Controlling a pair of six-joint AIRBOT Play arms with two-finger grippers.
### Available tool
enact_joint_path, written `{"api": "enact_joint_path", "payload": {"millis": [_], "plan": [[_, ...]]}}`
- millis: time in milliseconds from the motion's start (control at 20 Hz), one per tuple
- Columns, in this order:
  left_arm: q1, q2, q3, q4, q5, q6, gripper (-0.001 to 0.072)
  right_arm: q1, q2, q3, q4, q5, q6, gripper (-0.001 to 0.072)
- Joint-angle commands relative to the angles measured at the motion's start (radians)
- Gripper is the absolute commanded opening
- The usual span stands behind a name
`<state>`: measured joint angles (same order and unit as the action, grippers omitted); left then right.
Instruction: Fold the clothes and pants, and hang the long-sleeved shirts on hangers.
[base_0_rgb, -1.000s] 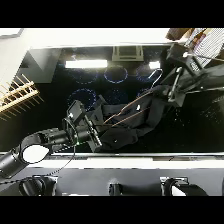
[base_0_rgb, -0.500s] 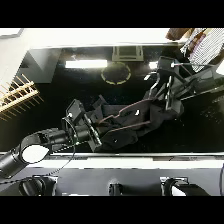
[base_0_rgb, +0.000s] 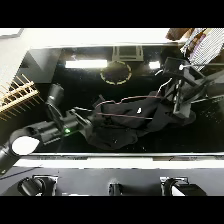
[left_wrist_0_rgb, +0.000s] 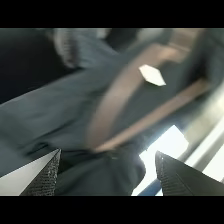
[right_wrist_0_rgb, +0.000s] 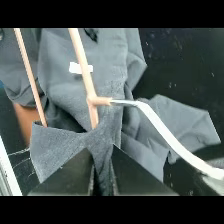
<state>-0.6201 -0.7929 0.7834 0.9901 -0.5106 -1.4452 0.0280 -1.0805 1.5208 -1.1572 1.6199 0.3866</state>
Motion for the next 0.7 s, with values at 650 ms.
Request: {"api": "enact_joint_path", "payload": {"millis": [650], "plan": [[0.106,-0.612,0.476,0.292,-0.424,-0.411,0.0709,0.0,0.048,0.0,-0.051,0.005,0.179,0.0032]]}}
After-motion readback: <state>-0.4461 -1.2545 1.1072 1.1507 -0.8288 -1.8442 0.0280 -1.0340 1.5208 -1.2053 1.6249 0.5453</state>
